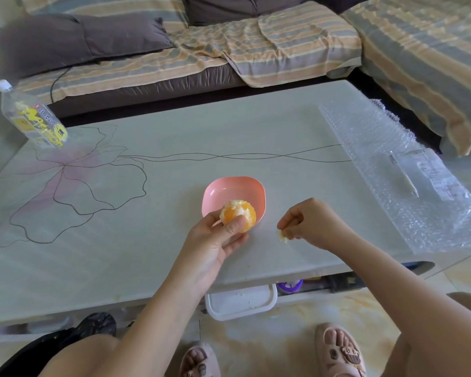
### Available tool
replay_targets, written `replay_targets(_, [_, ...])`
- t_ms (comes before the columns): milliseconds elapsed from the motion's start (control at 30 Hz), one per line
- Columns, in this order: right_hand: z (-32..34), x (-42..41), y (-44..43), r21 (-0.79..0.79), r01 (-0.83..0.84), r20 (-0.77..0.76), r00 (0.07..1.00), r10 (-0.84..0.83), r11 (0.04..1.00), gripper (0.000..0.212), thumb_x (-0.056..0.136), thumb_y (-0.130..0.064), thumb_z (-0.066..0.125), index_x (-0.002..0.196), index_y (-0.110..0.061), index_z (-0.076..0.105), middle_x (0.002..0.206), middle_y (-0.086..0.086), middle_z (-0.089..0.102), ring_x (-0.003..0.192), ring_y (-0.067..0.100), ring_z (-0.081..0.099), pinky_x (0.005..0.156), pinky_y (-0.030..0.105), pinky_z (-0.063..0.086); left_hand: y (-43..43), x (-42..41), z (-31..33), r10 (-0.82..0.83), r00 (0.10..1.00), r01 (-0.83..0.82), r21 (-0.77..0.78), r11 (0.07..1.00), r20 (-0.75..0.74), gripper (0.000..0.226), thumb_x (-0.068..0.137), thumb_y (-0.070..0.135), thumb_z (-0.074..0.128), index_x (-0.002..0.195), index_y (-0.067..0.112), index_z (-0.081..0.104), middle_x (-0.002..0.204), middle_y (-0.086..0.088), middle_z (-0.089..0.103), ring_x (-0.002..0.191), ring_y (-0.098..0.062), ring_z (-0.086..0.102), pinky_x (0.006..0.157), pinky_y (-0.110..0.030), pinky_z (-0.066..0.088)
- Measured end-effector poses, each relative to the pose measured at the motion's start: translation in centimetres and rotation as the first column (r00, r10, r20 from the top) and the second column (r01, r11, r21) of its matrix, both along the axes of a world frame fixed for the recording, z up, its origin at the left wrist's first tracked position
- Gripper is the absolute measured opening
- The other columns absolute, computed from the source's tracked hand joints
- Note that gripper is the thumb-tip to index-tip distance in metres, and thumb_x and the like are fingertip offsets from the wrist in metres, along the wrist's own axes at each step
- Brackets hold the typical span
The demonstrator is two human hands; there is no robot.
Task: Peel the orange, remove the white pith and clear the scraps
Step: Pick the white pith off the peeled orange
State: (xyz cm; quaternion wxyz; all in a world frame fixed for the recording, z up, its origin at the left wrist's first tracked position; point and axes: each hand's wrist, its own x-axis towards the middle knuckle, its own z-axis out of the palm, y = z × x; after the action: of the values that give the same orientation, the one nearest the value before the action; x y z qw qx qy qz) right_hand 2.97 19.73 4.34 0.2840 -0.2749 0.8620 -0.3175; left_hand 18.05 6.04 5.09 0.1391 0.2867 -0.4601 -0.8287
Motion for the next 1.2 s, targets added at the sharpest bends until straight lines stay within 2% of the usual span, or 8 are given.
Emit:
replay_targets(100, [0.1, 0.2, 0.0, 0.036, -0.017, -0.073, 0.997, 0.019, 0.999, 0.011, 0.071, -0.008, 0.078, 0.074, -0.016, 0.071, 0.064, -0.009, 0.063, 0.057, 0.006, 0.055, 0.048, 0.012, 0.037, -0.5, 0.1, 0.0, -0.023, 0.998, 0.03, 0.119, 0.992, -0.061, 0.086, 0.03, 0.031, 0.098, 0.105, 0.006, 0.066, 0.107, -0.012, 0.071, 0.098, -0.026, 0.069, 0.074, -0.032, 0.058])
replay_targets(200, [0.4, 0.5, 0.1, 0.006, -0.005, -0.127, 0.992, 0.005, 1.0, 0.012, 0.075, -0.007, 0.073, 0.075, -0.018, 0.069, 0.069, -0.006, 0.064, 0.06, 0.006, 0.056, 0.046, 0.009, 0.037, -0.5, 0.2, 0.1, -0.066, 0.991, 0.084, 0.16, 0.983, -0.115, 0.071, 0.031, 0.03, 0.098, 0.096, 0.01, 0.075, 0.106, -0.011, 0.071, 0.097, -0.025, 0.069, 0.075, -0.033, 0.058])
replay_targets(300, [1.1, 0.6, 0.1, -0.072, 0.012, -0.184, 0.983, -0.025, 0.997, 0.026, 0.084, -0.001, 0.055, 0.081, -0.022, 0.07, 0.074, -0.01, 0.066, 0.073, 0.011, 0.064, 0.058, 0.013, 0.046, -0.4, 0.1, 0.1, -0.084, 0.988, 0.103, 0.151, 0.983, -0.127, 0.068, 0.032, 0.029, 0.098, 0.093, 0.01, 0.076, 0.105, -0.012, 0.071, 0.095, -0.023, 0.07, 0.074, -0.031, 0.058])
replay_targets(467, [3.5, 1.9, 0.5, -0.379, -0.052, -0.202, 0.979, -0.028, 0.924, 0.012, 0.085, -0.015, 0.066, 0.091, -0.025, 0.071, 0.082, -0.017, 0.069, 0.077, 0.0, 0.063, 0.067, 0.004, 0.044, -0.2, 0.1, 0.7, -0.079, 0.992, 0.09, 0.112, 0.99, -0.098, 0.05, 0.044, 0.025, 0.093, 0.084, 0.002, 0.076, 0.097, -0.014, 0.071, 0.083, -0.021, 0.071, 0.069, -0.029, 0.059])
replay_targets(567, [4.8, 3.2, 0.8, -0.552, -0.163, -0.159, 0.983, 0.089, 0.818, 0.019, 0.083, -0.015, 0.071, 0.101, -0.022, 0.072, 0.093, -0.015, 0.07, 0.087, 0.0, 0.065, 0.078, 0.01, 0.048, -0.4, 0.1, 1.0, -0.145, 0.978, 0.152, 0.039, 0.988, -0.152, 0.063, 0.036, 0.033, 0.096, 0.09, 0.006, 0.076, 0.097, -0.011, 0.072, 0.088, -0.02, 0.07, 0.071, -0.027, 0.057])
replay_targets(667, [5.3, 4.0, 1.0, -0.636, -0.196, -0.187, 0.977, 0.097, 0.746, 0.023, 0.081, -0.011, 0.072, 0.101, -0.023, 0.072, 0.092, -0.01, 0.07, 0.087, 0.008, 0.068, 0.081, 0.017, 0.052, -0.5, 0.2, 1.4, -0.189, 0.962, 0.192, -0.004, 0.981, -0.199, 0.072, 0.039, 0.037, 0.095, 0.102, 0.008, 0.072, 0.101, -0.01, 0.07, 0.093, -0.02, 0.068, 0.073, -0.026, 0.055])
replay_targets(1033, [5.7, 4.7, 1.3, -0.704, -0.256, -0.341, 0.94, 0.001, 0.662, 0.02, 0.077, -0.012, 0.076, 0.097, -0.014, 0.073, 0.085, -0.001, 0.07, 0.079, 0.012, 0.067, 0.076, 0.025, 0.054, -0.3, 0.5, 2.2, -0.208, 0.937, 0.191, -0.087, 0.978, -0.279, 0.07, 0.042, 0.037, 0.094, 0.101, 0.007, 0.07, 0.096, -0.006, 0.071, 0.088, -0.015, 0.068, 0.072, -0.022, 0.053])
replay_targets(1200, [5.5, 4.8, 1.1, -0.688, -0.277, -0.363, 0.932, 0.013, 0.671, 0.025, 0.077, -0.018, 0.074, 0.102, -0.019, 0.071, 0.084, -0.004, 0.066, 0.077, 0.011, 0.065, 0.076, 0.023, 0.053, -0.3, 0.7, 2.4, -0.205, 0.956, 0.164, -0.194, 0.967, -0.21, 0.076, 0.041, 0.048, 0.091, 0.103, 0.01, 0.069, 0.095, -0.005, 0.072, 0.087, -0.016, 0.068, 0.071, -0.023, 0.053])
